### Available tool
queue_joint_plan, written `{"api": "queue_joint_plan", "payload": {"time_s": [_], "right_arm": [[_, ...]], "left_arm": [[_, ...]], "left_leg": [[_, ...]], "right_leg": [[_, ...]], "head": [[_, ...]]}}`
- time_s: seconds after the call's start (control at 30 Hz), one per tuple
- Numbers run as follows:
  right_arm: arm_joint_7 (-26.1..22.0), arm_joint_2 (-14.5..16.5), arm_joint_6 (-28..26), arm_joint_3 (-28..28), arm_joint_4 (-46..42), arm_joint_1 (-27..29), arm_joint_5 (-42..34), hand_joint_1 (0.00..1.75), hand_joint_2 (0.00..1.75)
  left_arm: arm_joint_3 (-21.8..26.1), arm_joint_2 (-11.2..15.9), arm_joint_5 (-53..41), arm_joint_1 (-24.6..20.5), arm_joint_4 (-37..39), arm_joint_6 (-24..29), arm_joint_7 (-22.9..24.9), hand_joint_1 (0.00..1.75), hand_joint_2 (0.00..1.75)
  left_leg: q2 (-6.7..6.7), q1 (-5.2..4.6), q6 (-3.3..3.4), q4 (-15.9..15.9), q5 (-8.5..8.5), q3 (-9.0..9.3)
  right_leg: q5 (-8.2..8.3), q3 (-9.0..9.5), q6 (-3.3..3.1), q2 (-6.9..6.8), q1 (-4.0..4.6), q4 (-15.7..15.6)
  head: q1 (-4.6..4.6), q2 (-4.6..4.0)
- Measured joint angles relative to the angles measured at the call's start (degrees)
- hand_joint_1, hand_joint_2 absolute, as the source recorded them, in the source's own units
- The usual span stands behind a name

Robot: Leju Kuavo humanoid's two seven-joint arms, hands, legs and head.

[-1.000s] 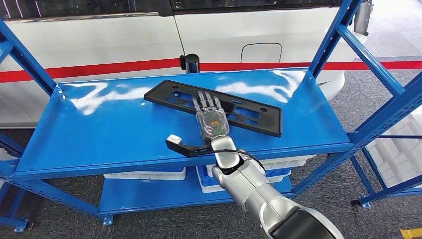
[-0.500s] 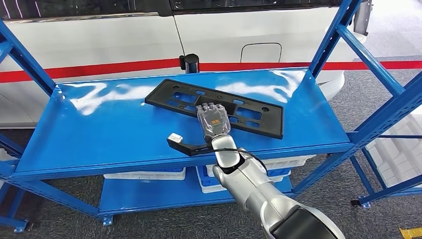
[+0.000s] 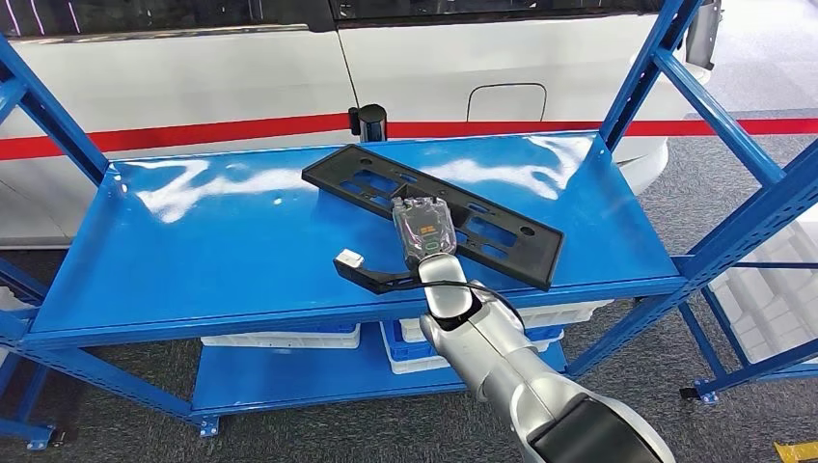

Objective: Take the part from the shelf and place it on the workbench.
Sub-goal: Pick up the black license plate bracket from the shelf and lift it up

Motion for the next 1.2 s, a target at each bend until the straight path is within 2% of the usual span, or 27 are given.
{"api": "queue_joint_plan", "payload": {"time_s": [0.4,0.63,0.87,1.2], "right_arm": [[0.09,-0.29,-0.8,-0.8,0.87,-0.84,0.38,1.75,1.75],[2.14,-2.61,-4.21,-0.61,1.7,-0.92,0.38,1.75,1.75],[5.38,-5.08,-9.07,2.63,1.75,-0.92,0.38,1.75,1.75],[6.27,-6.43,-13.69,6.49,0.03,-2.09,0.38,1.75,1.75]], "left_arm": [[0.96,0.17,0.08,0.25,0.0,0.88,-0.77,0.0,0.0],[1.31,0.67,-0.55,0.73,0.0,-0.13,-2.02,0.0,0.0],[1.36,0.74,-1.17,0.74,0.0,0.36,-1.0,0.0,0.0],[1.93,0.1,-1.03,0.7,0.0,2.9,-0.74,0.0,0.0]], "left_leg": [[0.0,0.0,0.0,0.0,0.0,0.0],[-0.01,0.0,0.0,0.0,0.0,0.0],[0.0,-0.03,0.0,0.01,0.0,0.0],[0.01,0.0,0.0,0.01,0.0,-0.01]], "right_leg": [[0.0,0.0,0.0,0.0,0.0,0.0],[0.0,0.0,0.0,-0.01,0.0,0.0],[0.02,0.0,0.03,-0.01,0.0,0.0],[0.02,0.0,0.02,0.0,0.0,0.0]], "head": [[0.0,0.0],[-0.01,0.0],[0.0,0.0],[-0.01,0.0]]}}
